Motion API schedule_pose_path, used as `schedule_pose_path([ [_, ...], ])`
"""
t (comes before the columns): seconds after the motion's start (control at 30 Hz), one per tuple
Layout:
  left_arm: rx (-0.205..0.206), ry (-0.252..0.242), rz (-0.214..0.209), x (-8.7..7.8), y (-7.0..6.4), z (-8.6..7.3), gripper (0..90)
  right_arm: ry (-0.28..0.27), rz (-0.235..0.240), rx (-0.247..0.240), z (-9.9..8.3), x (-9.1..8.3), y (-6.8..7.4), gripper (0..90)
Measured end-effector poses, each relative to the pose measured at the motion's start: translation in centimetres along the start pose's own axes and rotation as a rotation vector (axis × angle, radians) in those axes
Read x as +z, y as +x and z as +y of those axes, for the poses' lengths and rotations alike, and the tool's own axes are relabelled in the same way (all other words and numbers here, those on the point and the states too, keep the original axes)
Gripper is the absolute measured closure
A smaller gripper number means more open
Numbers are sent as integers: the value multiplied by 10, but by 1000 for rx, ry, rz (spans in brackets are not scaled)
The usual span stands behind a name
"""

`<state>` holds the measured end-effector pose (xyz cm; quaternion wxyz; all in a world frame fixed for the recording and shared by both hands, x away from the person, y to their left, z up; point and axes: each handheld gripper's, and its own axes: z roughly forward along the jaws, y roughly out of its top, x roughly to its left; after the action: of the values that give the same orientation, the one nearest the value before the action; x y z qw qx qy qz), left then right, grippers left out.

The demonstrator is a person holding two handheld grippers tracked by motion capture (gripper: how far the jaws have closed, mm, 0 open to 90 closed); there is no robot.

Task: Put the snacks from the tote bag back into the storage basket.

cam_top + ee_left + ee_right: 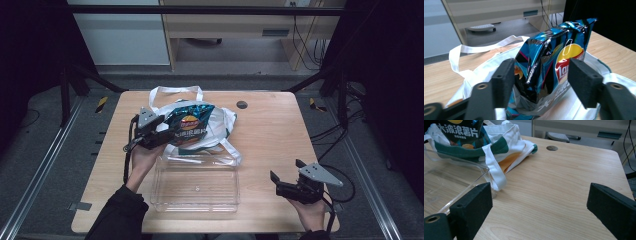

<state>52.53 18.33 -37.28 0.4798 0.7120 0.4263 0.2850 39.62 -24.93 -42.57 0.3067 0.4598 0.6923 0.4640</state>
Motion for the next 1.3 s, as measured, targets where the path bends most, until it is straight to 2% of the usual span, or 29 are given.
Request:
schedule_pose_path([
  [0.33, -8, 16, 3, 9, 0, -2, 536, 2, 0, -2, 0, 1, 0, 66],
  [0.47, -14, 18, -3, 13, 0, -3, 657, 2, 1, -2, 0, 1, 0, 66],
  [0.5, -17, 18, -3, 14, 0, -3, 657, 2, 1, -2, 0, 1, 0, 66],
  [0.6, -21, 21, 8, 15, 0, -3, 740, 1, 1, -4, 0, 1, 0, 66],
  [0.87, -31, 29, 5, 15, 0, -3, 854, 4, 3, -3, 0, 1, 1, 66],
  [1.13, -59, 11, -13, 15, 0, -4, 887, 4, 4, -3, 0, 1, 1, 66],
  [1.17, -54, 2, -35, 14, -1, -4, 888, 4, 5, -3, 0, 1, 1, 66],
  [1.3, -42, -12, -52, 10, -2, -3, 894, 5, 5, -4, 0, 1, 1, 66],
])
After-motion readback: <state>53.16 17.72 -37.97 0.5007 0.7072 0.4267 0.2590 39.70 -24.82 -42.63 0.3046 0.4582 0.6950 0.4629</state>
